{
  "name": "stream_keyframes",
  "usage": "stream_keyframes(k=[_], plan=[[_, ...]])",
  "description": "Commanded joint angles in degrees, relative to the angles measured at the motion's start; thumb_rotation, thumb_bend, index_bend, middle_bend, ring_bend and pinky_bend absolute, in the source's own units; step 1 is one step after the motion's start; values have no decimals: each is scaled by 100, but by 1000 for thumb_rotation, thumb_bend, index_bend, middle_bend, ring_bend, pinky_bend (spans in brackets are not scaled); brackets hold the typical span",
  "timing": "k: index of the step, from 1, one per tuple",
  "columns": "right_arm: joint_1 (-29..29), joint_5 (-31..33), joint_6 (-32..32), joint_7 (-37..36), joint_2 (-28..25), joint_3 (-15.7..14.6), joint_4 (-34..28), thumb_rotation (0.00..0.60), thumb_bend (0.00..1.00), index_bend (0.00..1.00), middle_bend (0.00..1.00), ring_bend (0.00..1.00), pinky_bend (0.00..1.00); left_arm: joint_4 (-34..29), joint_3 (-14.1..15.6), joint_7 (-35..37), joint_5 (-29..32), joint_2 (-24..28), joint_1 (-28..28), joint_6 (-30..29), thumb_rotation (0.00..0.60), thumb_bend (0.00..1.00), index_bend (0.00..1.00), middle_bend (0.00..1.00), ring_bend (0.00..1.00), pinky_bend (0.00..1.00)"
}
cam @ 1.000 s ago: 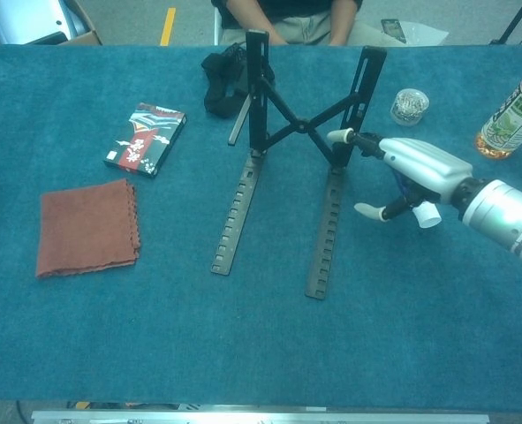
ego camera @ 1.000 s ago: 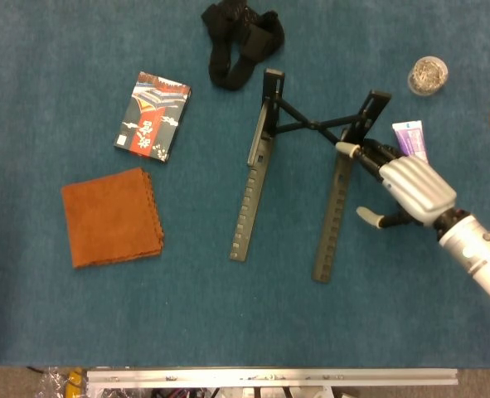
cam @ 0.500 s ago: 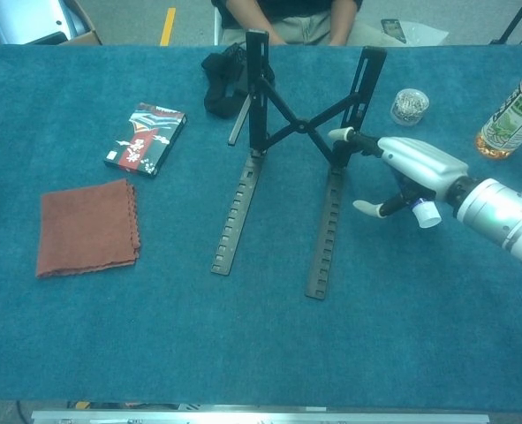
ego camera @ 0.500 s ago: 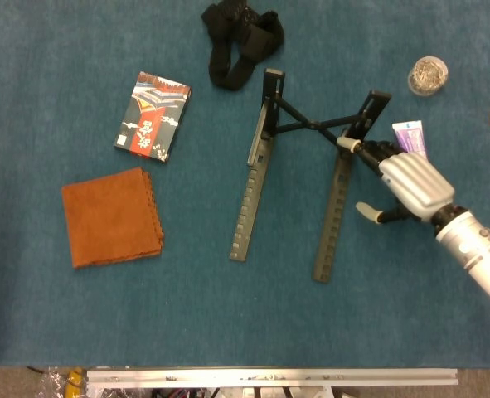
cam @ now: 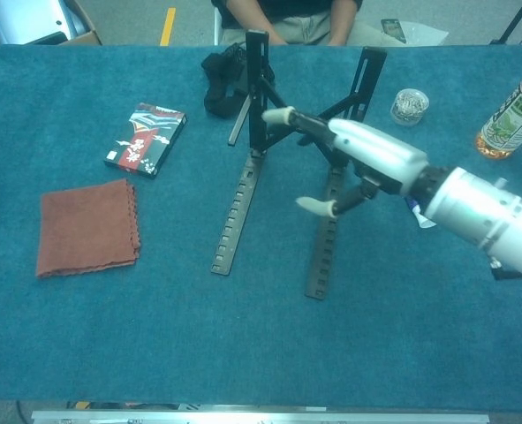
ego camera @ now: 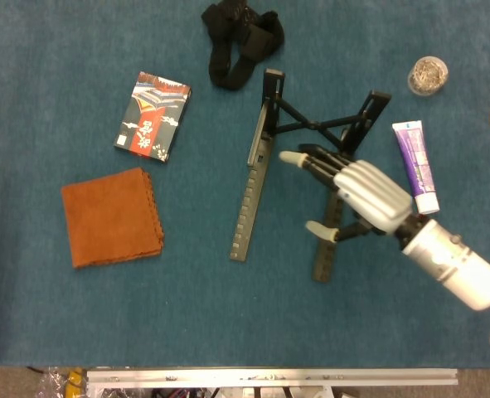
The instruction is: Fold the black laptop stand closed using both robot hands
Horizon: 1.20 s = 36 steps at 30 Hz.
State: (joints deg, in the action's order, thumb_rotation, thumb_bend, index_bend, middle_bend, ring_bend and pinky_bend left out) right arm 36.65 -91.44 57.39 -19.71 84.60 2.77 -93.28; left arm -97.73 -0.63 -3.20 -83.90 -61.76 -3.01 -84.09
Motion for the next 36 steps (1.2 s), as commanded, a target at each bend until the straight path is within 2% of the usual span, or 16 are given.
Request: stream_keyframes(k=[1, 9, 19, 25, 36], plan=[[186, 120, -151, -207, 86, 195, -105, 600, 278, 0, 140, 0, 170, -11, 8, 11, -10, 14, 16, -20, 600, 284, 79, 39, 0, 38], [546, 486, -455, -775, 280, 585, -138, 600, 278, 0, 140, 0, 168, -19, 19, 56, -17, 59, 76, -89, 600, 284, 79, 39, 0, 38], [1003, 979, -838, -963, 995, 947, 702, 600, 285, 0, 140, 0, 136, -9, 15, 93, 12, 97, 117, -115, 600, 284, 79, 39, 0, 38], [1194, 1094, -1006, -965, 1373, 966, 1165, 600, 289, 0, 140, 0, 116, 25, 5, 156, 78, 154, 172, -148, 600, 285, 79, 39, 0, 38], [1260, 1336, -1209, -734, 1693, 853, 1778, 600, 289, 0, 140, 0, 115, 69, 19, 208, 92, 137, 181, -87, 600, 284, 79, 39, 0, 38]])
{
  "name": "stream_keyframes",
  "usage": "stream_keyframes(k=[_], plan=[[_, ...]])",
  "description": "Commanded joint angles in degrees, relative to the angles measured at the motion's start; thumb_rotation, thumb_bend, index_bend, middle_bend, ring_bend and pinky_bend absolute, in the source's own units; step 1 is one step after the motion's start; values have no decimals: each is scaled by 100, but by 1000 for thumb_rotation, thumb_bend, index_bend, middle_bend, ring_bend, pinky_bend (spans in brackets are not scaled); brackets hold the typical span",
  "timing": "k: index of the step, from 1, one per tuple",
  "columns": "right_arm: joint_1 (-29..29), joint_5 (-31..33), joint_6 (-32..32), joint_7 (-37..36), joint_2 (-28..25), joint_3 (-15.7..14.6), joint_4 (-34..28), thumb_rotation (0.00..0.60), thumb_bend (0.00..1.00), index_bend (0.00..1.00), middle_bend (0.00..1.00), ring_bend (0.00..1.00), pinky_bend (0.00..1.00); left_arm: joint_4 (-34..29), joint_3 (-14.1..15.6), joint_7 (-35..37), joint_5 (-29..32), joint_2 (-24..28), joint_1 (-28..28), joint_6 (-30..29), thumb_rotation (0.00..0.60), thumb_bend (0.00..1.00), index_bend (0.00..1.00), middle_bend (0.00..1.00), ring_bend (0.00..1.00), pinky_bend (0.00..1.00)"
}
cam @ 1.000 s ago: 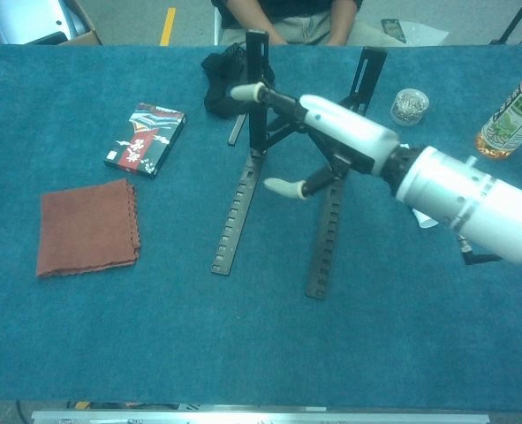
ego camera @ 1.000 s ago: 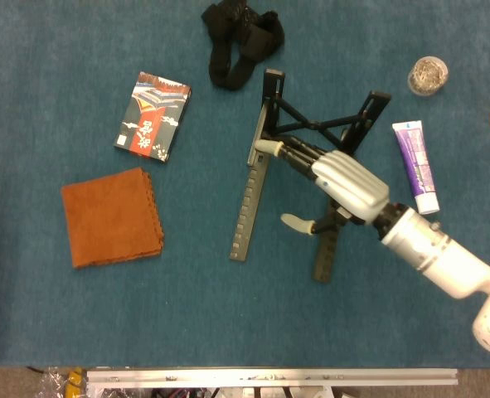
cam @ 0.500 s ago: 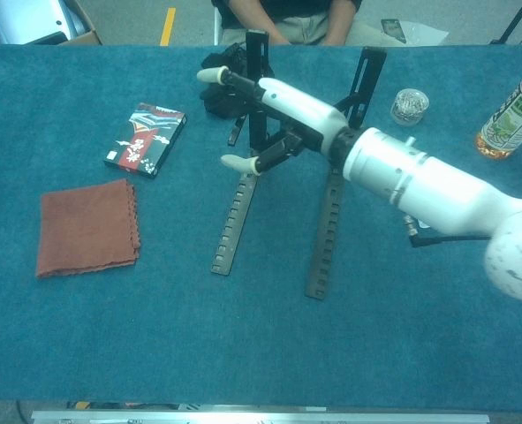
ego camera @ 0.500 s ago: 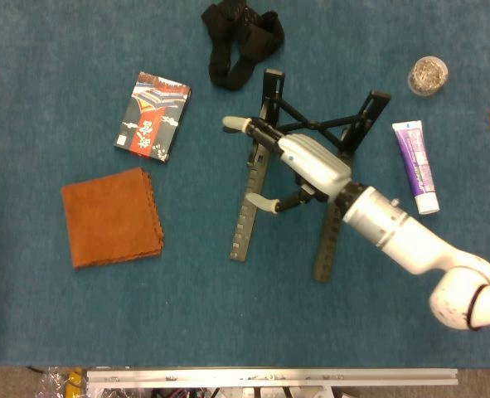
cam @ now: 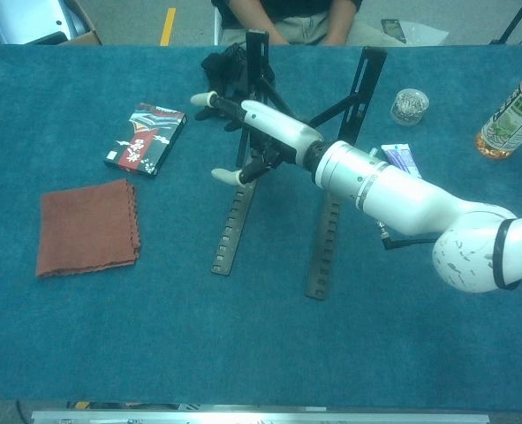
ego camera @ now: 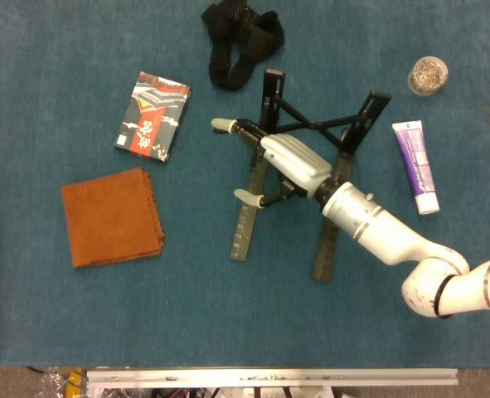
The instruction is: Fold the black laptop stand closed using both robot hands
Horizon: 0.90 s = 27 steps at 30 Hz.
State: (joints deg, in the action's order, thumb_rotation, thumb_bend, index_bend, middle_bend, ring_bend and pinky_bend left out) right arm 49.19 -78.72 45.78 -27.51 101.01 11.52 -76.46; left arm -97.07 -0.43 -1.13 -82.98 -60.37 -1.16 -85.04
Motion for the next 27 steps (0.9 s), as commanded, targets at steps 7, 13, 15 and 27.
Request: stream_keyframes(k=[7, 13, 15, 27], plan=[[13, 213, -185, 16, 190, -21, 502, 600, 289, 0, 140, 0, 113, 38, -18, 30, 7, -11, -9, 22, 600, 284, 79, 39, 0, 38], [31, 302, -288, 18, 286, 2, 768, 600, 289, 0, 140, 0, 104, 84, -25, 70, 36, -22, -3, 42, 600, 285, 78, 39, 0, 38], [19, 311, -275, 59, 305, -2, 828, 600, 289, 0, 140, 0, 99, 98, -24, 87, 30, -30, -4, 46, 600, 284, 78, 38, 0, 38], [-104, 116, -147, -7, 59, -73, 341, 600, 289, 0, 140, 0, 91, 126, -29, 113, 9, -49, -3, 47, 600, 284, 73, 36, 0, 38]])
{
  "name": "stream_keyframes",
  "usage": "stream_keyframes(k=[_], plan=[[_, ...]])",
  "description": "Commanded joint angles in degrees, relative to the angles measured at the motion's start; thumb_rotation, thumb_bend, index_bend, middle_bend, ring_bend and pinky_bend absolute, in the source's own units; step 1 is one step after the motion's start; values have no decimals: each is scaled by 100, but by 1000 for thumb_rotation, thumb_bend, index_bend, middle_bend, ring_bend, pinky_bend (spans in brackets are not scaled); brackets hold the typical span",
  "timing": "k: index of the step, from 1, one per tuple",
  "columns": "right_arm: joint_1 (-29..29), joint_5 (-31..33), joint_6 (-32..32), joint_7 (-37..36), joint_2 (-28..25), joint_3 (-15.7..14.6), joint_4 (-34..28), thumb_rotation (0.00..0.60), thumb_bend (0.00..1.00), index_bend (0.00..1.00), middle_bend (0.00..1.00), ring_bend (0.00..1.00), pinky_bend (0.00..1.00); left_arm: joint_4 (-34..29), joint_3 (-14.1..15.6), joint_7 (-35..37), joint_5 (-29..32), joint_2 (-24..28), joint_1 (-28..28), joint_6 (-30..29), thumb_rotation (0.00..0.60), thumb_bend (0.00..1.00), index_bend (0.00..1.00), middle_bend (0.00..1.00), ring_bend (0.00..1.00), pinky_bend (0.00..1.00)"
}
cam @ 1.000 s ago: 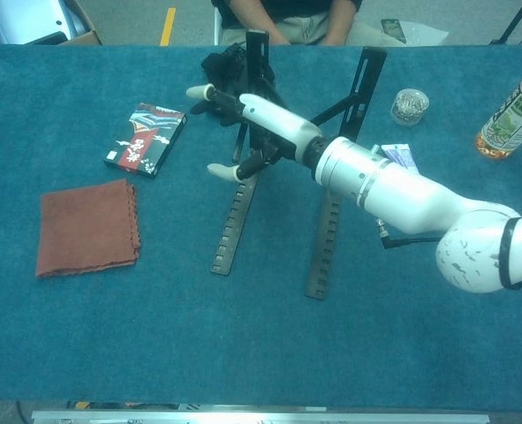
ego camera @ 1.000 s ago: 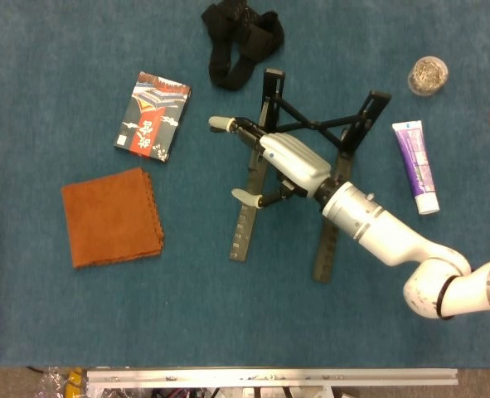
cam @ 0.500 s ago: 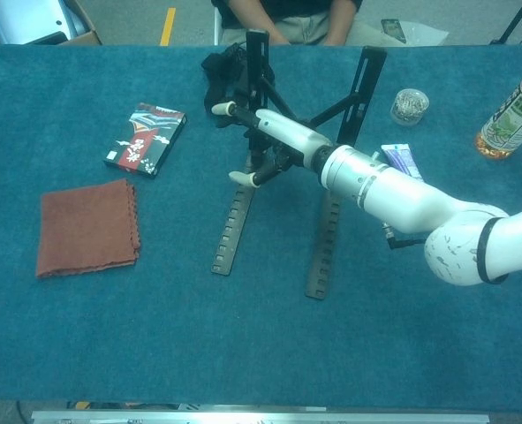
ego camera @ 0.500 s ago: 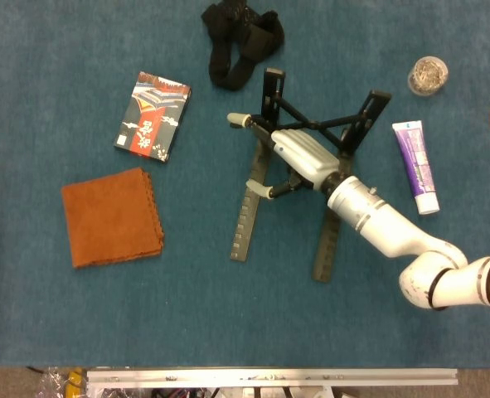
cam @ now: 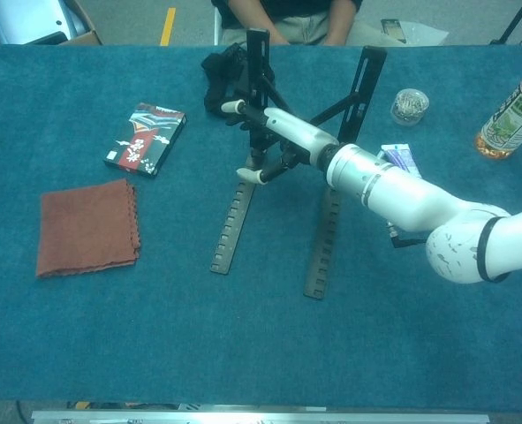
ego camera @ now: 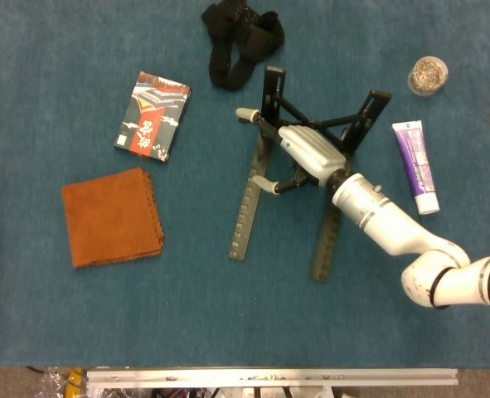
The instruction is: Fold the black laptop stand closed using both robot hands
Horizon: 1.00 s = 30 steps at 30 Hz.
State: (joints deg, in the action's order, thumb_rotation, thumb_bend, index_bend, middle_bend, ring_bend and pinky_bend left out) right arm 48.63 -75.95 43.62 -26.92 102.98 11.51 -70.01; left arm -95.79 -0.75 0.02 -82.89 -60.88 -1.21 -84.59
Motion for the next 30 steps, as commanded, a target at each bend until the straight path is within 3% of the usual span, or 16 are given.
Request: stream_keyframes(k=[1, 8, 14, 22, 30], plan=[[-70, -270, 119, -79, -220, -125, -475, 600, 289, 0, 140, 0, 91, -3, 7, -4, 0, 4, 4, 4, 600, 284, 73, 36, 0, 38], [-407, -1161, 1001, 151, -1200, -429, -1988, 600, 289, 0, 140, 0, 91, -21, 11, -11, 19, 28, 38, -22, 600, 285, 73, 36, 0, 38], [-781, -1303, 1644, 545, -2096, -431, -2965, 600, 287, 0, 140, 0, 91, -54, 21, -78, 40, 2, 11, 57, 600, 284, 71, 35, 0, 38], [-1247, -1267, 2220, 805, -2976, -464, -3454, 600, 287, 0, 140, 0, 84, -122, 17, -187, 78, -12, -28, 136, 600, 284, 64, 35, 0, 38], [-1497, -1067, 2424, 604, -3330, -417, -3213, 600, 288, 0, 140, 0, 83, -209, 15, -311, 119, -21, -59, 194, 600, 284, 64, 34, 0, 38]])
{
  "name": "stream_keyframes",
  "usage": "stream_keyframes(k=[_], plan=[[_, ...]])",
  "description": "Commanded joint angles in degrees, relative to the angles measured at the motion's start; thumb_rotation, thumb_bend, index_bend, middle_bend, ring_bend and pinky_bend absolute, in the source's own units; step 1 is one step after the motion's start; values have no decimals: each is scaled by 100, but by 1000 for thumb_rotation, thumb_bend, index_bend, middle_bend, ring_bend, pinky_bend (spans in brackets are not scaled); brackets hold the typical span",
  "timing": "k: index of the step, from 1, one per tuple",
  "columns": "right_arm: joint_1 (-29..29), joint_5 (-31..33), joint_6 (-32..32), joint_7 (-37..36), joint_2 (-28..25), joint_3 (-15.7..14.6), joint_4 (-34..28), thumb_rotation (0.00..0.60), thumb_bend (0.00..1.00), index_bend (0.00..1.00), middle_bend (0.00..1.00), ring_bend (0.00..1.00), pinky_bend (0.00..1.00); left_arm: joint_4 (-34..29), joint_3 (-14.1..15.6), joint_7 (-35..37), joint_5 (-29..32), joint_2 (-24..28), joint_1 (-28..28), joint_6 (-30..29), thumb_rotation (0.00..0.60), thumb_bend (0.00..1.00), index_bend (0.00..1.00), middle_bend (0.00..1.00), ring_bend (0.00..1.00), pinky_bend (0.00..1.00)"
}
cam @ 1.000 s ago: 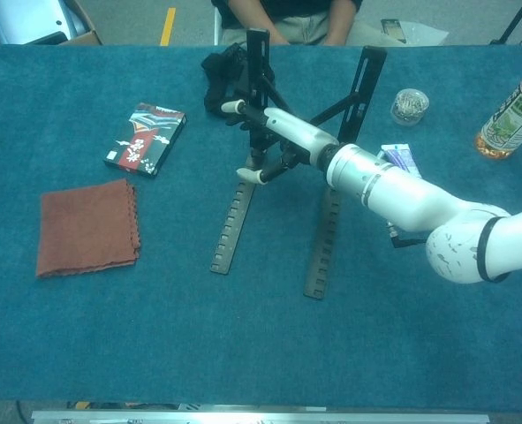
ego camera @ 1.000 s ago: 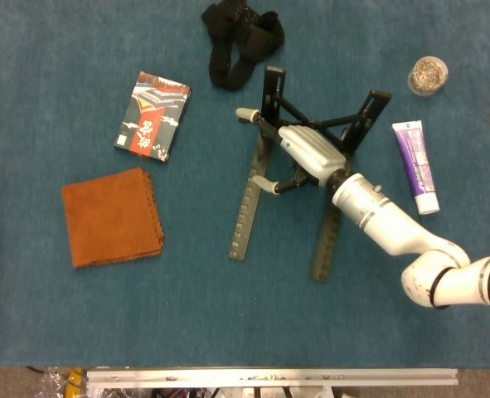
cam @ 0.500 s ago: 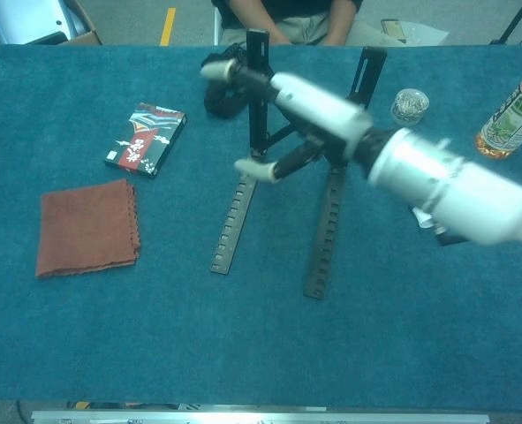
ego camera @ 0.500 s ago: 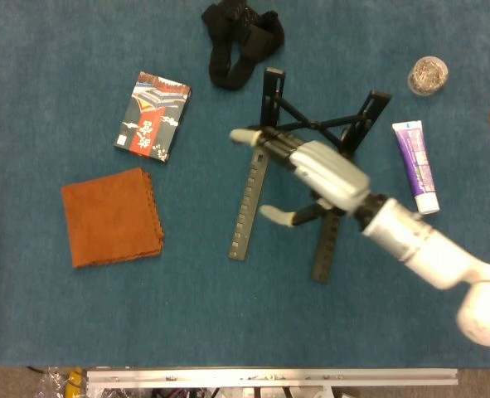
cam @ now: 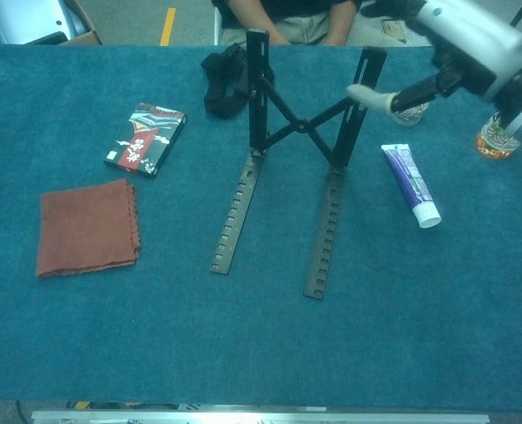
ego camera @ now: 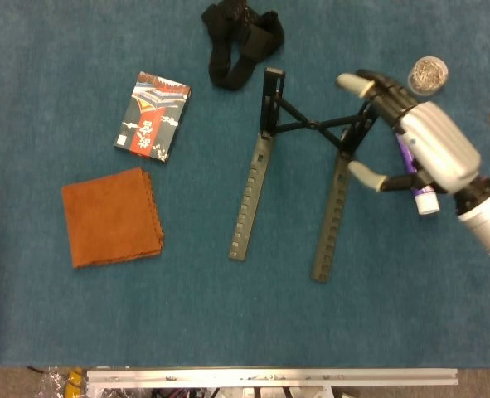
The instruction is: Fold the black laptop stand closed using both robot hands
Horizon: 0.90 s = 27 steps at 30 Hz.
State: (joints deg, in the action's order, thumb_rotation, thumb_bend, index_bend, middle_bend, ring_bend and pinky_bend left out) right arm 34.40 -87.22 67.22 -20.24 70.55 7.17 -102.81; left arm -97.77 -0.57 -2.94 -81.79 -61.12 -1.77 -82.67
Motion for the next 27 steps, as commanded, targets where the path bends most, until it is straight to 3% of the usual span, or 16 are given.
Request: stream_keyframes(k=[1, 15, 27], plan=[[-111, 90, 88, -86, -123, 22, 107, 600, 287, 0, 140, 0, 83, -21, -7, -30, 19, 2, -4, 3, 600, 284, 64, 35, 0, 38], [-212, 1, -104, -794, 58, -155, 635, 600, 287, 0, 140, 0, 87, -85, 6, -139, 26, -22, -31, 40, 600, 284, 64, 33, 0, 38], [-334, -407, 11, -929, -12, -401, 418, 600, 287, 0, 140, 0, 207, -80, 15, -106, -22, -32, -46, 38, 600, 284, 64, 33, 0, 38]])
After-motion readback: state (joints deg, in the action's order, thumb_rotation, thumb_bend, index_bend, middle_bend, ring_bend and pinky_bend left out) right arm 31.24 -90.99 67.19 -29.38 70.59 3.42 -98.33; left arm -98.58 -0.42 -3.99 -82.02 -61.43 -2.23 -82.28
